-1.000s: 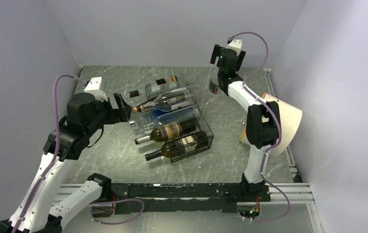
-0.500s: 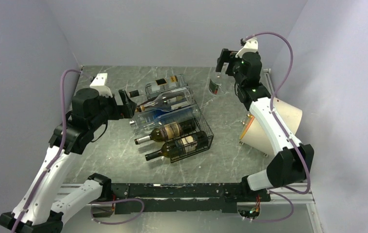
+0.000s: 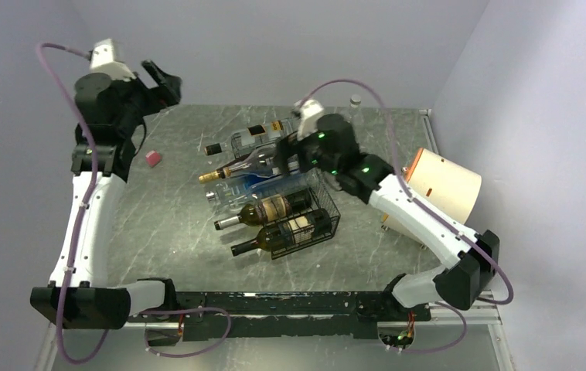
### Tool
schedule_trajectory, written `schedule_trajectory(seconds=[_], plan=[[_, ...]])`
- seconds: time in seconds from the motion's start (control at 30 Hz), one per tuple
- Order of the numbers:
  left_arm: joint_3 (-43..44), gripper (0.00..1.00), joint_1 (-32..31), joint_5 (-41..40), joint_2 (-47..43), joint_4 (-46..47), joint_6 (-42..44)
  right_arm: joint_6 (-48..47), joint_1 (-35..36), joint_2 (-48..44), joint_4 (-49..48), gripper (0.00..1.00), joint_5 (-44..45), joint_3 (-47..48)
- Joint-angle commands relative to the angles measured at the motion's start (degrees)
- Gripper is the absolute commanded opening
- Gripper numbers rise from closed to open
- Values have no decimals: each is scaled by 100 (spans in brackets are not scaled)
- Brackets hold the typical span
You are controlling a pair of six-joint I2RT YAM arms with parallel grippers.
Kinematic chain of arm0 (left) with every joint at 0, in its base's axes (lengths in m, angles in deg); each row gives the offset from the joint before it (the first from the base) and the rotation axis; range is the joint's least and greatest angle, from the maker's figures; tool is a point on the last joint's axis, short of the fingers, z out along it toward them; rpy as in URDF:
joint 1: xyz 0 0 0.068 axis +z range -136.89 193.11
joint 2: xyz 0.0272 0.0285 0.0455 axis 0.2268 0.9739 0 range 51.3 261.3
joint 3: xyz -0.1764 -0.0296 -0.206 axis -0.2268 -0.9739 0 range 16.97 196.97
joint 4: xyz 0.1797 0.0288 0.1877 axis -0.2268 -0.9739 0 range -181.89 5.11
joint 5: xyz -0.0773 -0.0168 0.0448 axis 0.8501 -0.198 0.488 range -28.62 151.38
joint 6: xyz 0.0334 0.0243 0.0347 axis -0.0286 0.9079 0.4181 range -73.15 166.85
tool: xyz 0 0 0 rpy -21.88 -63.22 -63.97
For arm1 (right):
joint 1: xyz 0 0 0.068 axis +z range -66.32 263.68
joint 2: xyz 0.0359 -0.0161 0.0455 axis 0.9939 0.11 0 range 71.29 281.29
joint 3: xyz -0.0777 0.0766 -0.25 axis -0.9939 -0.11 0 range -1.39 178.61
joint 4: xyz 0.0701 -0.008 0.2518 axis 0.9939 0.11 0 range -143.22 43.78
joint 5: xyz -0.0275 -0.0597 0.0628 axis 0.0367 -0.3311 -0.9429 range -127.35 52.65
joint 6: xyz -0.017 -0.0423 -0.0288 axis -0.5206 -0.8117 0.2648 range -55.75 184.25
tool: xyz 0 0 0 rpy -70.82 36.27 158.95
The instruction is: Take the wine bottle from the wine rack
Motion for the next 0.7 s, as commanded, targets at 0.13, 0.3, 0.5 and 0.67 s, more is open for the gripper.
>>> schedule_trajectory(seconds=[0.13,0.3,0.5,0.67], plan=[[-764,99,532,130,-901,1126,234,-1314,2081,861,715,100,171,1002],[-1343,99,514,602,-1189,1432,187,-3070,2824,1648,904,100,206,1308],[-1496,99,444,672,-1197,1586,350,-4846,3229,2144,42,100,1027,921],[-1577,99,435,111,-1094,1512,451,-5904,3211,2472,-354,100,1320,718]])
